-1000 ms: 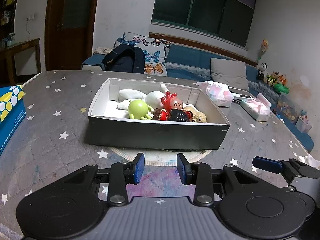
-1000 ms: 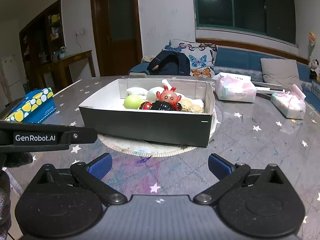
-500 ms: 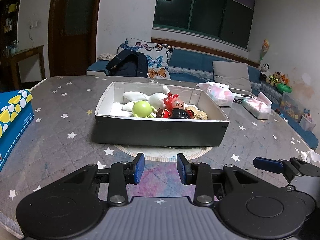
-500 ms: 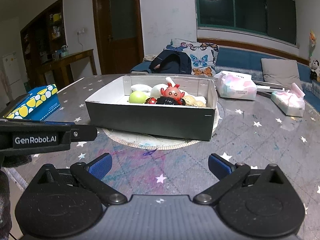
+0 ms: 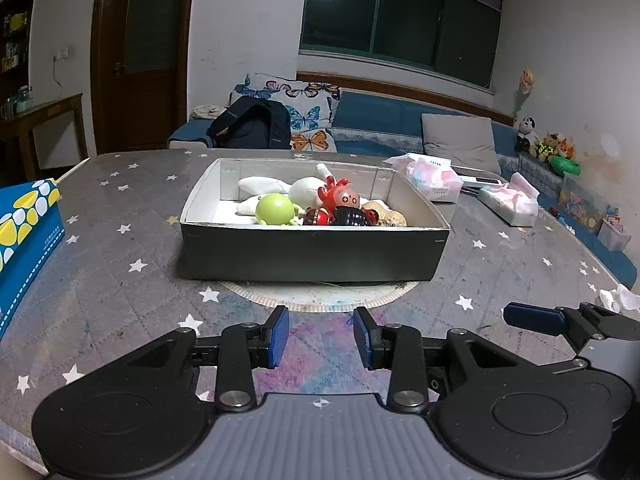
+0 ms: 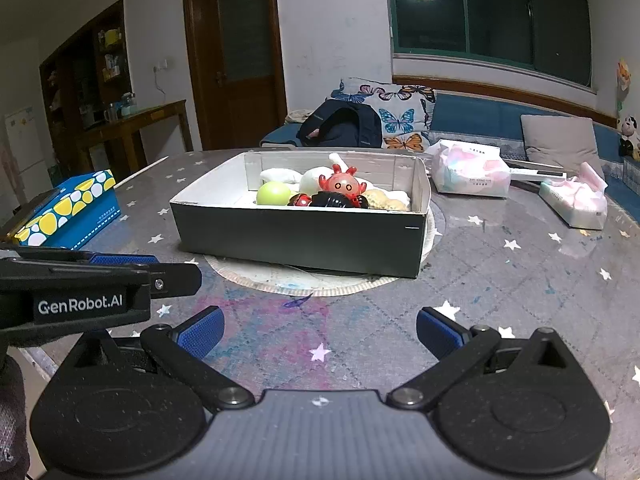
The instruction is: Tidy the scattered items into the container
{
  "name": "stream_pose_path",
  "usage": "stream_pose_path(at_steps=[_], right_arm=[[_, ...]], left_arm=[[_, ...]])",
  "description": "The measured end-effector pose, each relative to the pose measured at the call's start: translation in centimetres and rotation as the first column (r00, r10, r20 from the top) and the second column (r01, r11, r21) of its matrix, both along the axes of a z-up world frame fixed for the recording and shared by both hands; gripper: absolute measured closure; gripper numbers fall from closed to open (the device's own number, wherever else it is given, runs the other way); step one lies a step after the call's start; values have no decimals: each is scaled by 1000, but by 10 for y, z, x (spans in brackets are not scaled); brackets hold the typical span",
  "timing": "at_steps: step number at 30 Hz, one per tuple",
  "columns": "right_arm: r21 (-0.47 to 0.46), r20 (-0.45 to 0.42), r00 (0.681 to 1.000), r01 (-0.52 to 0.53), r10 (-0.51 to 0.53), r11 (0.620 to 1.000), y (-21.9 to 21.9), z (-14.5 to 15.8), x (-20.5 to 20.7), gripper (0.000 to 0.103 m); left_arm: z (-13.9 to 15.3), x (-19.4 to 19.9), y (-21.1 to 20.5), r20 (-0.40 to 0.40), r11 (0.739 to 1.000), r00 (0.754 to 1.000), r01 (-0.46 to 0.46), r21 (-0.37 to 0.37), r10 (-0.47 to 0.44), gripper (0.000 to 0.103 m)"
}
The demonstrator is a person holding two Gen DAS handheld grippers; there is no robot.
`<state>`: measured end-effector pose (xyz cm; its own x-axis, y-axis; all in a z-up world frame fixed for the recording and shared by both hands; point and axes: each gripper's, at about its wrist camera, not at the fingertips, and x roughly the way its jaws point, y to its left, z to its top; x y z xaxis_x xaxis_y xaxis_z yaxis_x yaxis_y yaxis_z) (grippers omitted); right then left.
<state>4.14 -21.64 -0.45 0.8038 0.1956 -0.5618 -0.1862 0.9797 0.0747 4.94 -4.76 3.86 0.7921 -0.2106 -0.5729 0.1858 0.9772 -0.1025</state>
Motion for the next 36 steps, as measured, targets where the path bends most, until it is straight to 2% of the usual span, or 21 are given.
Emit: stream_pose_path(at_steps=[23, 36], right_arm=[[-5, -68, 998, -1, 1, 1000, 3, -17, 40, 0], [1, -81, 997, -3, 3, 1000, 4, -20, 59, 0]], left_arm=[[-18, 44, 5, -53, 999, 998, -22, 35, 24, 66], [-21, 60, 3, -53, 998, 998, -19, 63, 23, 66]])
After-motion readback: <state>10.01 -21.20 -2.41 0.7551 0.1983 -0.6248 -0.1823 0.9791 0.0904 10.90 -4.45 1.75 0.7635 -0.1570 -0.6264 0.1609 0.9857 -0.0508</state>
